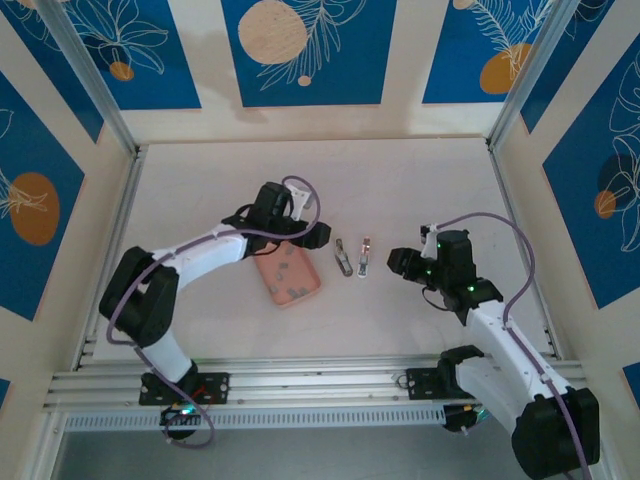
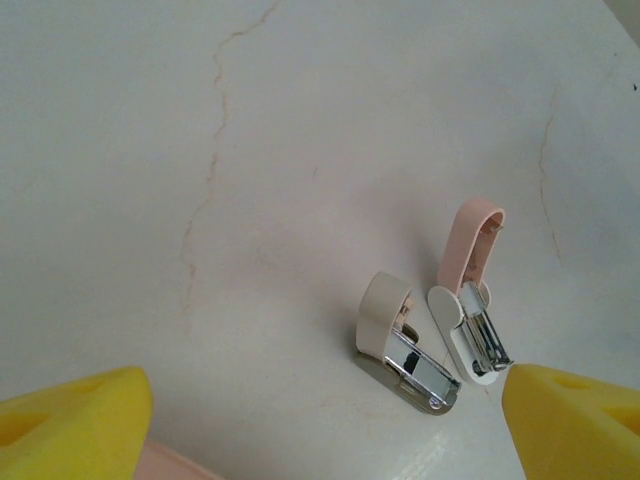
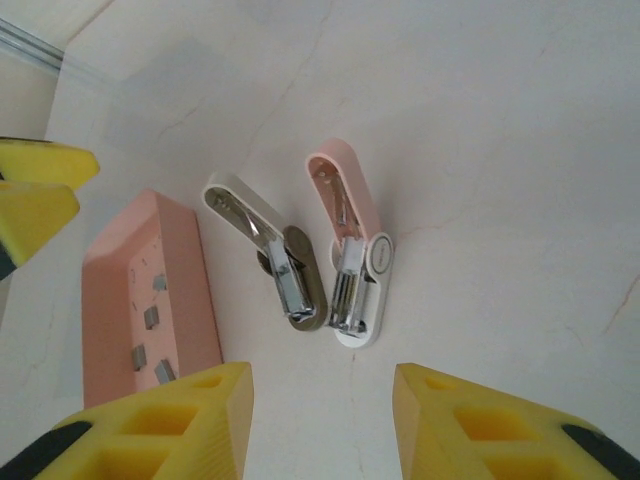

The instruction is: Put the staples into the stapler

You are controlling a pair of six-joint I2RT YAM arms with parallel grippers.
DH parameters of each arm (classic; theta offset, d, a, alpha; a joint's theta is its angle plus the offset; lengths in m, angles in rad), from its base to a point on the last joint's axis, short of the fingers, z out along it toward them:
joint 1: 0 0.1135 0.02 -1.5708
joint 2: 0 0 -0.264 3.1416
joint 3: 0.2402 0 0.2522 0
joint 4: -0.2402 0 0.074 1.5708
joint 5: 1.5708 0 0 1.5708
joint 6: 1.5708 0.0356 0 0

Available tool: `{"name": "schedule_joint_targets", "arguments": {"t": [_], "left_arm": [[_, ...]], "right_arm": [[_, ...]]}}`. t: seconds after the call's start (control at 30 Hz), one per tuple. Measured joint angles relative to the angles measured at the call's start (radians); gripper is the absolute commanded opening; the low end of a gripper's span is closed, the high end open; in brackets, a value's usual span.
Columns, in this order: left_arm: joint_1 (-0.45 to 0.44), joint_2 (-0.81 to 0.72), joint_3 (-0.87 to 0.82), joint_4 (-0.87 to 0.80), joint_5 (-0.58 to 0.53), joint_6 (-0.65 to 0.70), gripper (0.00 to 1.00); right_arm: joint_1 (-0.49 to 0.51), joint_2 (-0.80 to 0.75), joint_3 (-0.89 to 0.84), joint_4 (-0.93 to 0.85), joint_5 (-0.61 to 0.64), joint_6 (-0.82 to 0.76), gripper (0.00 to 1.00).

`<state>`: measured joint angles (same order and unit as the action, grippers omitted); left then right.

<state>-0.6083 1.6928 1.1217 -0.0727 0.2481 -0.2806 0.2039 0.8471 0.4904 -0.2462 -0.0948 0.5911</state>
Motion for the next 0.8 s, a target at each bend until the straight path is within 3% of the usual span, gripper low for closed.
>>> {"name": "schedule_joint_targets", "arguments": {"t": [0.27, 0.8], "left_arm": [[-0.001, 0.146, 0.154, -0.061, 0.076, -0.001, 0.9], [0.0, 0.281, 0.32, -0.124, 0.153, -0.005, 0.89]], "right_arm": [[-0.029, -0.009, -0.016, -0.013, -0.023, 0.022, 0.42], [-0.085, -0.013, -0.016, -0.013, -0.064, 0.029, 0.43]]}}
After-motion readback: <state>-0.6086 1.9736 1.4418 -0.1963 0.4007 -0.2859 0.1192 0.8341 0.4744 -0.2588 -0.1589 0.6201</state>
